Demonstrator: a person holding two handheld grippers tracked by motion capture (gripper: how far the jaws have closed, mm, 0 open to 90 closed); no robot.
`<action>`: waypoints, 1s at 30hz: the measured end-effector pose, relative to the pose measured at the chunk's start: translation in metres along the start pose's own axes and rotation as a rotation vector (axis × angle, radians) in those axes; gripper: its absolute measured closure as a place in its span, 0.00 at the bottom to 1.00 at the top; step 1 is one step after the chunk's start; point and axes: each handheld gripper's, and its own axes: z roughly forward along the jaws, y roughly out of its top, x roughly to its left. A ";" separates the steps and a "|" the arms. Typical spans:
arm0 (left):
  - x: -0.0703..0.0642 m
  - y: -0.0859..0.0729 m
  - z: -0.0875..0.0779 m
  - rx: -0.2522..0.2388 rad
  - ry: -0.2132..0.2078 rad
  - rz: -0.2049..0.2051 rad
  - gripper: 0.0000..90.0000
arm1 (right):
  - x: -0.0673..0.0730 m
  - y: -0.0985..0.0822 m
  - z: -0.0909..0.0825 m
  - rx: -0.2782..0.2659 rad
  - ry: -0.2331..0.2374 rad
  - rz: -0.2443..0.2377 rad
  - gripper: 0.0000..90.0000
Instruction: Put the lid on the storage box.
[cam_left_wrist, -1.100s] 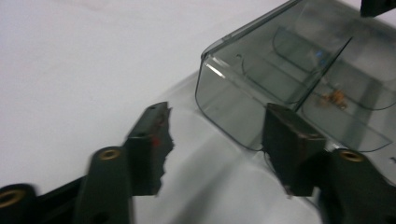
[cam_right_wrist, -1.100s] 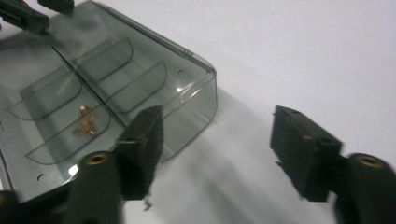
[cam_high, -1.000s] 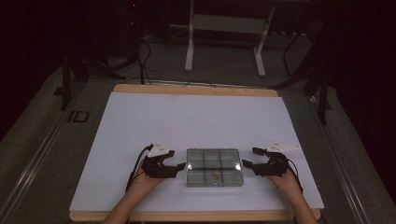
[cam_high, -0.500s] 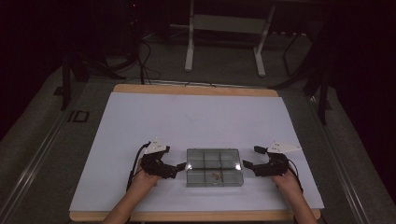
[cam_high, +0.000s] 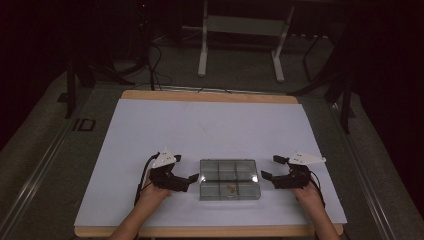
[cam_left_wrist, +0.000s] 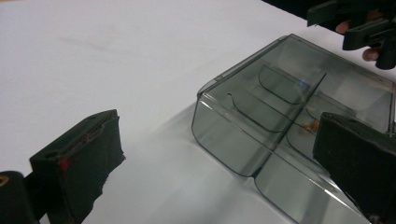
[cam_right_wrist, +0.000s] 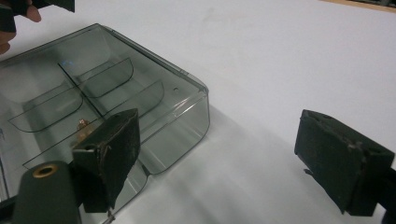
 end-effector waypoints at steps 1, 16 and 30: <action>0.000 0.000 0.000 -0.002 0.002 -0.004 0.02 | 0.000 0.000 0.000 -0.002 0.000 0.000 0.16; 0.003 -0.008 -0.006 -0.008 0.016 -0.005 0.02 | -0.003 -0.008 -0.004 0.017 -0.026 0.004 0.16; 0.008 -0.017 -0.016 -0.006 0.046 -0.016 0.02 | -0.010 -0.020 -0.017 0.002 -0.058 0.033 0.16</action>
